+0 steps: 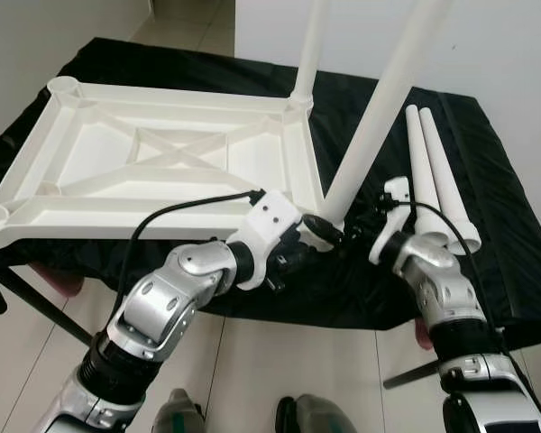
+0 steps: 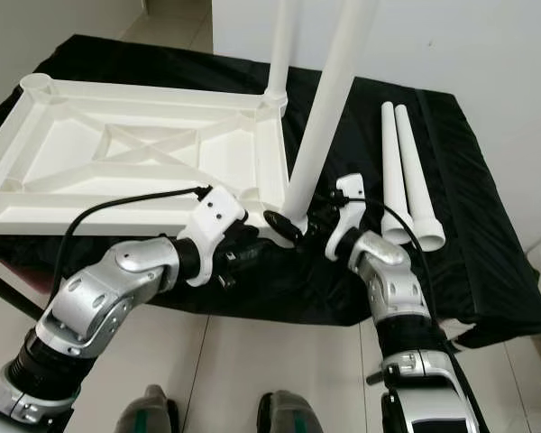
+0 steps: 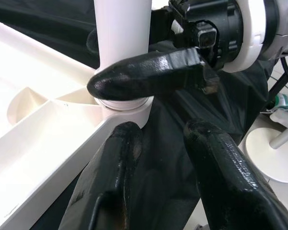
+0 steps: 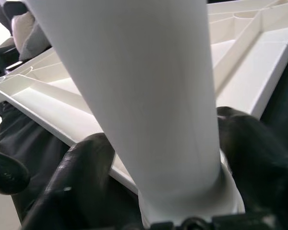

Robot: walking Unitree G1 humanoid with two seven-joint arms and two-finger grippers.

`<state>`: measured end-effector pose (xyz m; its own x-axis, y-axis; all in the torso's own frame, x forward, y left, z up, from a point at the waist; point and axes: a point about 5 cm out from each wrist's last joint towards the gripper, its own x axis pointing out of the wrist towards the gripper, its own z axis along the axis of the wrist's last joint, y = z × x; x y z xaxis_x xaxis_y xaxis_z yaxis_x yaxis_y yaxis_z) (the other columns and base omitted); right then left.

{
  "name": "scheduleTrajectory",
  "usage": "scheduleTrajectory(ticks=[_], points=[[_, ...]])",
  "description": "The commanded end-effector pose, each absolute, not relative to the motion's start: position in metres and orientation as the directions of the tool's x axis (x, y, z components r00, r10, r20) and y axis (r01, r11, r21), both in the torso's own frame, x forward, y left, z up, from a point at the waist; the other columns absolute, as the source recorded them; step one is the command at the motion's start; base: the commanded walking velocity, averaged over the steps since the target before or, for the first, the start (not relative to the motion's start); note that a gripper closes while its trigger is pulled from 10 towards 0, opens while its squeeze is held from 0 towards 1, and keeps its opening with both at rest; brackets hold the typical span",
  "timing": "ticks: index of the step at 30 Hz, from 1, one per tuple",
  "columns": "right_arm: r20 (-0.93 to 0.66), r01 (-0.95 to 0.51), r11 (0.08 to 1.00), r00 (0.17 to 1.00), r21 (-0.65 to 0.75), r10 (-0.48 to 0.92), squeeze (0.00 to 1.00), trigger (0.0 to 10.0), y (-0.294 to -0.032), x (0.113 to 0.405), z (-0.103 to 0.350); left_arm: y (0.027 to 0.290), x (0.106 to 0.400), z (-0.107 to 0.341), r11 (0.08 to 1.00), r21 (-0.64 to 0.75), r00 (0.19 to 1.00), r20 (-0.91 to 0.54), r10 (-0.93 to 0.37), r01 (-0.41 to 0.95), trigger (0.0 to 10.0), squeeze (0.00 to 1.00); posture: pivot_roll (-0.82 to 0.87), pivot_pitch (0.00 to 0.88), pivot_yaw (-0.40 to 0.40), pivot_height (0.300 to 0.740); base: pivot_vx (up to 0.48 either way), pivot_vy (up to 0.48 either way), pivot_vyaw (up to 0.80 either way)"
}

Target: Building children table

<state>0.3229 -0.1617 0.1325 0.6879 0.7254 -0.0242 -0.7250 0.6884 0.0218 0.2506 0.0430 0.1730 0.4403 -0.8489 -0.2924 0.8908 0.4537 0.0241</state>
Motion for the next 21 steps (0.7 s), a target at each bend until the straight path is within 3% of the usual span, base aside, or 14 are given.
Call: scheduleTrajectory(ticks=[1, 2, 3, 13, 21], points=[[-0.028, -0.726, 0.687, 0.687, 0.024, 0.726, 0.0, 2.0, -0.166, 0.323, 0.131, 0.044, 0.253, 0.175, 0.471, 0.041, 0.46, -0.298, -0.836, 0.881, 10.0, 0.0, -0.02, 0.018, -0.043, 0.74, 0.0, 0.0, 0.0], [-0.02, -0.724, 0.689, 0.688, 0.031, 0.725, 0.0, 2.0, -0.166, 0.324, 0.132, 0.044, 0.253, 0.175, 0.471, 0.042, 0.461, -0.298, -0.836, 0.881, 10.0, 0.0, -0.02, 0.017, -0.044, 0.74, 0.0, 0.0, 0.0], [-0.013, -0.72, 0.693, 0.693, 0.034, 0.72, 0.0, 0.0, -0.166, 0.326, 0.133, 0.045, 0.253, 0.175, 0.473, 0.043, 0.463, -0.297, -0.835, 0.88, 10.0, 0.0, -0.02, 0.018, -0.045, 0.74, 0.0, 0.0, 0.0], [-0.008, -0.701, 0.713, 0.713, 0.022, 0.701, 0.0, 0.0, -0.165, 0.332, 0.131, 0.045, 0.252, 0.176, 0.477, 0.041, 0.467, -0.295, -0.834, 0.878, 10.0, 0.0, -0.02, 0.024, -0.049, 0.74, 0.0, 0.0, 0.0], [0.002, -0.581, 0.813, 0.814, 0.037, 0.581, 0.0, 0.0, -0.155, 0.329, 0.13, 0.044, 0.251, 0.176, 0.477, 0.035, 0.466, -0.293, -0.835, 0.878, 10.0, 0.0, -0.02, 0.03, -0.055, 0.74, 0.0, 0.0, 0.0]])
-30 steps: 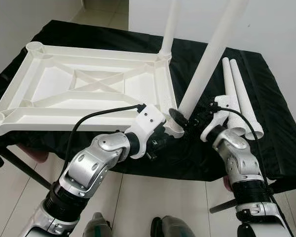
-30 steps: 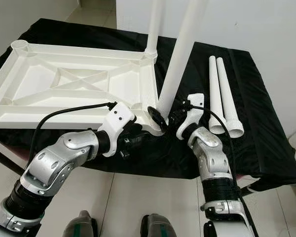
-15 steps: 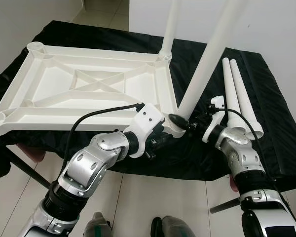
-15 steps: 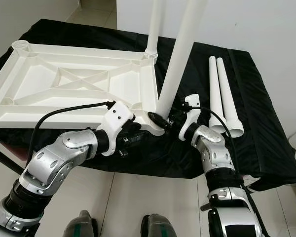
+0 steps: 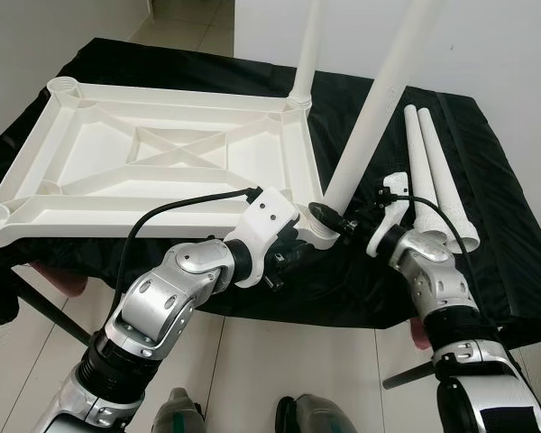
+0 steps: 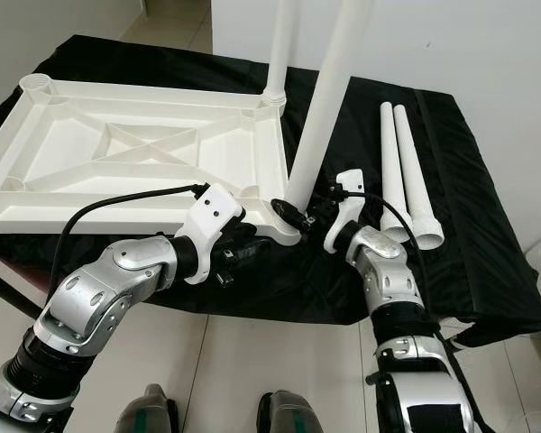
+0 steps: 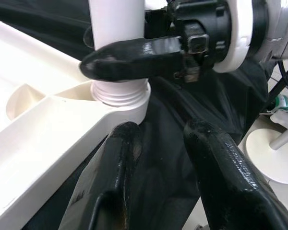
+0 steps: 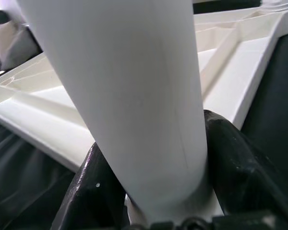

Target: Building children table

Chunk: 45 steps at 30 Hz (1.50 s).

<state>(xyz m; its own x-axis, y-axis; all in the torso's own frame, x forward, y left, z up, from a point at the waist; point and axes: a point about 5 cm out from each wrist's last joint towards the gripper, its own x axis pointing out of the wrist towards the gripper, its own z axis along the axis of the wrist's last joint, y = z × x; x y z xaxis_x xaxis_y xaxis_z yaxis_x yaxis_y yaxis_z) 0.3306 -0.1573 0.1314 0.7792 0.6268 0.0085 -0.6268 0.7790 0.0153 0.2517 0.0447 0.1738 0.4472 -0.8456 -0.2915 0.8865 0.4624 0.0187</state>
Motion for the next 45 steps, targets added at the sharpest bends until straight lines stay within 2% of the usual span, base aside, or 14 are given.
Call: scheduleTrajectory(ticks=[1, 5, 12, 18, 26, 27, 28, 29, 30, 37, 40, 41, 42, 45], points=[[0.002, -0.581, 0.813, 0.814, 0.037, 0.581, 0.0, 0.0, -0.155, 0.329, 0.13, 0.044, 0.251, 0.176, 0.477, 0.035, 0.466, -0.293, -0.835, 0.878, 10.0, 0.0, -0.02, 0.03, -0.055, 0.74, 0.0, 0.0, 0.0], [-0.024, -0.485, 0.871, 0.872, 0.081, 0.488, 0.0, 0.0, -0.144, 0.324, 0.125, 0.044, 0.251, 0.176, 0.477, 0.033, 0.465, -0.292, -0.836, 0.878, 10.0, 0.0, -0.02, 0.029, -0.059, 0.74, 0.0, 0.0, 0.0], [-0.059, -0.194, 0.965, 0.977, 0.175, 0.207, 0.0, 0.0, -0.134, 0.315, 0.117, 0.043, 0.251, 0.175, 0.477, 0.029, 0.464, -0.291, -0.836, 0.878, 10.0, 0.0, -0.02, 0.03, -0.06, 0.74, 0.0, 0.0, 0.0], [-0.051, -0.026, 0.97, 0.998, 0.242, 0.039, 0.0, 0.0, -0.127, 0.31, 0.121, 0.043, 0.251, 0.175, 0.475, 0.03, 0.462, -0.291, -0.838, 0.88, 10.0, 0.0, -0.02, 0.028, -0.063, 0.74, 0.0, 0.0, 0.0], [-0.071, 0.041, 0.978, 0.997, 0.204, -0.027, 0.0, 0.0, -0.138, 0.309, 0.123, 0.041, 0.249, 0.175, 0.468, 0.029, 0.455, -0.291, -0.841, 0.883, 10.0, 0.0, -0.02, 0.026, -0.069, 0.74, 0.0, 0.0, 0.0], [-0.073, 0.036, 0.979, 0.997, 0.202, -0.021, 0.0, 7.6, -0.14, 0.31, 0.123, 0.041, 0.25, 0.175, 0.468, 0.029, 0.456, -0.291, -0.841, 0.883, 10.0, 0.0, -0.02, 0.026, -0.069, 0.74, 0.0, 0.0, 0.0], [-0.073, 0.036, 0.979, 0.997, 0.202, -0.021, 0.0, 7.6, -0.14, 0.31, 0.123, 0.041, 0.25, 0.175, 0.468, 0.029, 0.456, -0.291, -0.841, 0.883, 10.0, 0.0, -0.02, 0.026, -0.069, 0.74, 0.0, 0.0, 0.0], [-0.068, 0.019, 0.979, 0.998, 0.204, -0.006, 0.51, 10.0, -0.14, 0.31, 0.124, 0.041, 0.25, 0.175, 0.469, 0.029, 0.457, -0.29, -0.841, 0.883, 10.0, 0.0, -0.02, 0.021, -0.07, 0.74, 0.0, 0.0, 0.0], [-0.054, -0.012, 0.978, 0.998, 0.21, 0.024, 1.0, 10.0, -0.141, 0.311, 0.126, 0.04, 0.25, 0.175, 0.47, 0.029, 0.458, -0.288, -0.841, 0.882, 10.0, 0.0, -0.02, 0.017, -0.072, 0.74, 0.0, 0.0, 0.0], [-0.004, -0.129, 0.97, 0.991, 0.205, 0.132, 1.0, 10.0, -0.144, 0.315, 0.132, 0.04, 0.25, 0.175, 0.47, 0.03, 0.458, -0.287, -0.841, 0.882, 10.0, 0.0, -0.02, 0.009, -0.072, 0.74, 0.0, 0.0, 0.0], [0.009, -0.308, 0.942, 0.951, 0.136, 0.309, 1.0, 10.0, -0.147, 0.317, 0.135, 0.039, 0.249, 0.174, 0.466, 0.03, 0.454, -0.288, -0.843, 0.884, 10.0, 0.0, -0.03, 0.008, -0.07, 0.74, 0.0, 0.0, 0.0], [0.009, -0.308, 0.942, 0.951, 0.136, 0.309, 1.0, 10.0, -0.147, 0.317, 0.135, 0.039, 0.249, 0.174, 0.466, 0.03, 0.454, -0.288, -0.843, 0.884, 10.0, 0.0, -0.03, 0.008, -0.07, 0.74, 0.0, 0.0, 0.0], [0.015, -0.364, 0.925, 0.931, 0.108, 0.364, 0.0, 10.0, -0.15, 0.319, 0.137, 0.039, 0.249, 0.175, 0.464, 0.031, 0.452, -0.287, -0.844, 0.885, 10.0, 0.0, -0.03, 0.007, -0.068, 0.74, 0.0, 0.0, 0.0], [0.039, -0.448, 0.892, 0.894, 0.05, 0.447, 0.0, 10.0, -0.16, 0.325, 0.143, 0.038, 0.249, 0.174, 0.459, 0.031, 0.448, -0.288, -0.846, 0.888, 10.0, 0.0, -0.03, 0.002, -0.068, 0.74, 0.0, 0.0, 0.0]])
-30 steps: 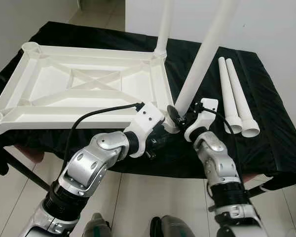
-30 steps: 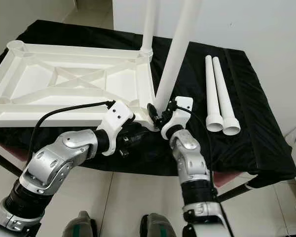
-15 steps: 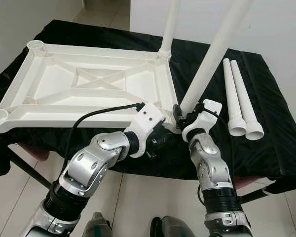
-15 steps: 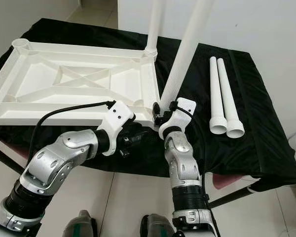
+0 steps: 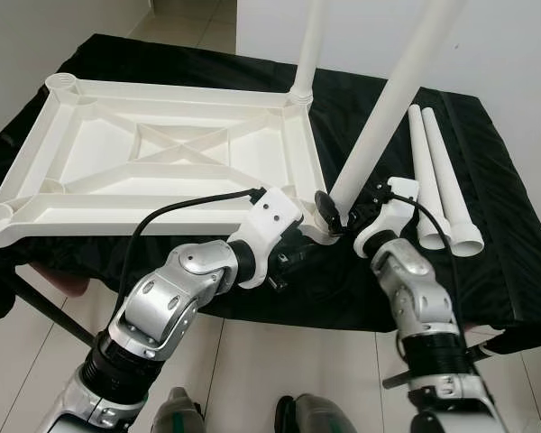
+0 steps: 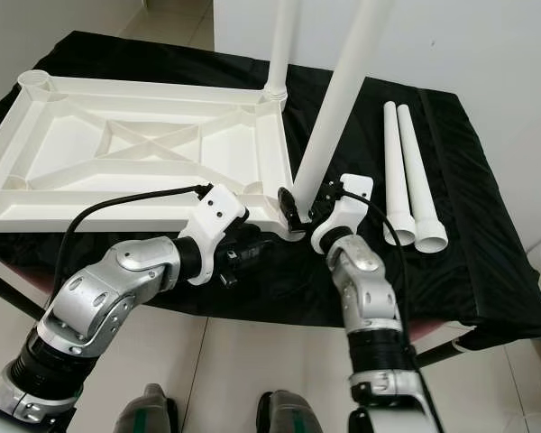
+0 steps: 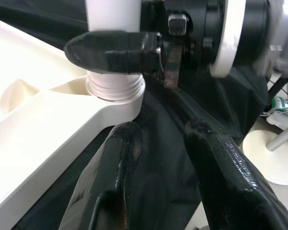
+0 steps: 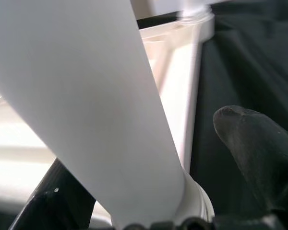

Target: Building children table

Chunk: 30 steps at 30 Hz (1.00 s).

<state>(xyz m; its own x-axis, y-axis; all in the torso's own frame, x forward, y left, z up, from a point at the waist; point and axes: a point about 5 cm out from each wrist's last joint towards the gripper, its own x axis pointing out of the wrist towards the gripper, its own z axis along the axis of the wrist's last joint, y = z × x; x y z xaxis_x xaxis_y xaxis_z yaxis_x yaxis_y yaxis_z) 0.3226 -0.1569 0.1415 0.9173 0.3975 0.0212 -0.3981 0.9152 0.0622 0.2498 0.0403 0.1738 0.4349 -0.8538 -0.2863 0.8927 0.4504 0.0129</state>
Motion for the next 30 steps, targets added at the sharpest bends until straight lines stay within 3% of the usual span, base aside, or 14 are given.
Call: scheduleTrajectory(ticks=[1, 10, 19, 20, 21, 30], points=[[0.042, -0.468, 0.882, 0.884, 0.046, 0.466, 0.0, 10.0, -0.161, 0.326, 0.144, 0.038, 0.249, 0.174, 0.458, 0.031, 0.447, -0.288, -0.847, 0.888, 10.0, 0.0, -0.03, 0.002, -0.068, 0.74, 0.0, 0.0, 0.0], [0.028, -0.611, 0.791, 0.791, 0.016, 0.611, 0.0, 10.0, -0.164, 0.336, 0.141, 0.038, 0.252, 0.176, 0.462, 0.041, 0.454, -0.281, -0.846, 0.886, 10.0, 0.0, -0.02, 0.0, -0.071, 0.74, 0.0, 0.0, 0.0], [-0.002, -0.645, 0.765, 0.765, 0.006, 0.645, 0.0, 10.0, -0.16, 0.34, 0.13, 0.038, 0.252, 0.177, 0.463, 0.045, 0.456, -0.28, -0.845, 0.885, 10.0, 0.0, -0.02, 0.0, -0.071, 0.74, 0.0, 0.0, 0.0], [-0.008, -0.642, 0.767, 0.767, -0.002, 0.641, 0.0, 0.4, -0.159, 0.341, 0.128, 0.038, 0.252, 0.177, 0.464, 0.044, 0.457, -0.279, -0.845, 0.885, 10.0, 0.0, -0.01, 0.0, -0.072, 0.74, 0.0, 0.0, 0.0], [-0.016, -0.639, 0.769, 0.769, -0.007, 0.639, 0.0, 0.0, -0.16, 0.342, 0.126, 0.038, 0.252, 0.177, 0.466, 0.044, 0.459, -0.278, -0.844, 0.884, 10.0, 0.0, -0.01, 0.0, -0.072, 0.74, 0.0, 0.0, 0.0], [-0.017, -0.626, 0.779, 0.78, -0.033, 0.626, 0.0, 0.0, -0.164, 0.342, 0.121, 0.039, 0.251, 0.177, 0.472, 0.038, 0.463, -0.278, -0.842, 0.881, 10.0, 0.0, -0.02, 0.008, -0.072, 0.74, 0.0, 0.0, 0.0]])
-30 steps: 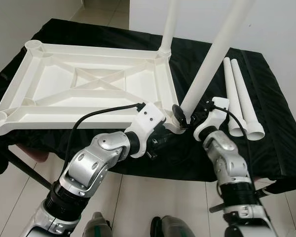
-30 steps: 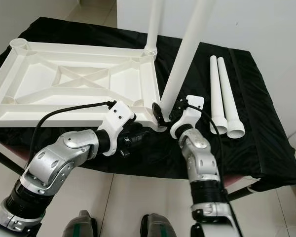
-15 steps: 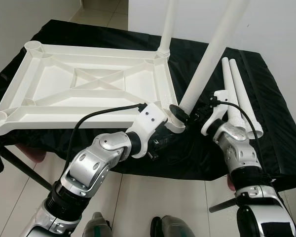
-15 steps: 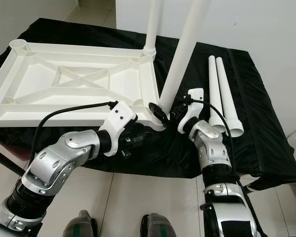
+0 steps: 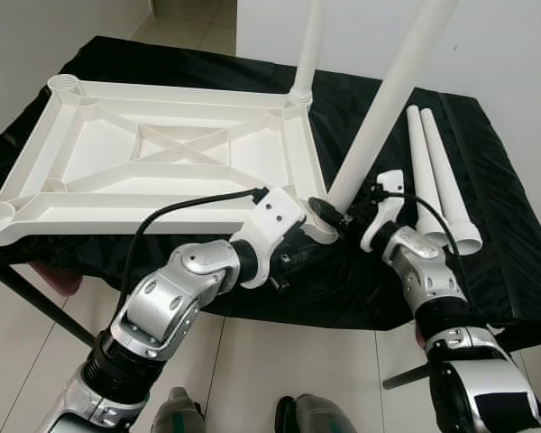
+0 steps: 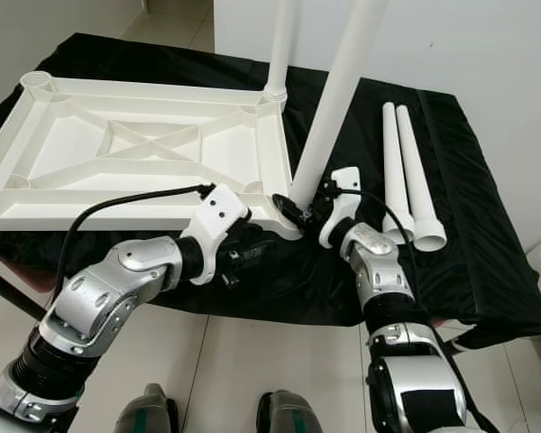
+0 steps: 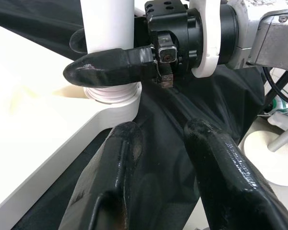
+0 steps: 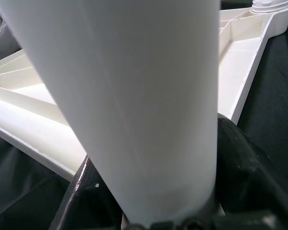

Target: Building children table

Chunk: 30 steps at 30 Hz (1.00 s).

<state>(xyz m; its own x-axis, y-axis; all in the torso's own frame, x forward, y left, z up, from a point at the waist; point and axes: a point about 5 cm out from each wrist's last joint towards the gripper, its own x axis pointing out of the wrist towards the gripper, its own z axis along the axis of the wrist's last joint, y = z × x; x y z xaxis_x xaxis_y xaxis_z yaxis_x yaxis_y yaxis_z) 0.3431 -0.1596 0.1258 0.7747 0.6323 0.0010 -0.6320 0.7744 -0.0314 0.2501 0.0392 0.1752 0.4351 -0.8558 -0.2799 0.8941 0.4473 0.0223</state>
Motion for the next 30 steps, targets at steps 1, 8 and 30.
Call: scheduleTrajectory(ticks=[1, 8, 30], points=[[-0.017, -0.626, 0.779, 0.78, -0.033, 0.626, 0.0, 0.0, -0.164, 0.342, 0.121, 0.039, 0.251, 0.177, 0.472, 0.038, 0.463, -0.278, -0.842, 0.881, 10.0, 0.0, -0.02, 0.008, -0.072, 0.74, 0.0, 0.0, 0.0], [0.032, -0.543, 0.839, 0.838, -0.04, 0.544, 0.0, 0.0, -0.165, 0.34, 0.126, 0.039, 0.25, 0.177, 0.473, 0.032, 0.463, -0.277, -0.842, 0.88, 10.0, 0.0, -0.02, 0.026, -0.073, 0.74, 0.0, 0.0, 0.0], [-0.003, 0.112, 0.992, 0.994, 0.065, -0.112, 0.0, 0.0, -0.153, 0.312, 0.111, 0.037, 0.25, 0.176, 0.474, 0.025, 0.461, -0.277, -0.843, 0.88, 10.0, 0.0, -0.03, 0.031, -0.074, 0.74, 0.0, 0.0, 0.0]])
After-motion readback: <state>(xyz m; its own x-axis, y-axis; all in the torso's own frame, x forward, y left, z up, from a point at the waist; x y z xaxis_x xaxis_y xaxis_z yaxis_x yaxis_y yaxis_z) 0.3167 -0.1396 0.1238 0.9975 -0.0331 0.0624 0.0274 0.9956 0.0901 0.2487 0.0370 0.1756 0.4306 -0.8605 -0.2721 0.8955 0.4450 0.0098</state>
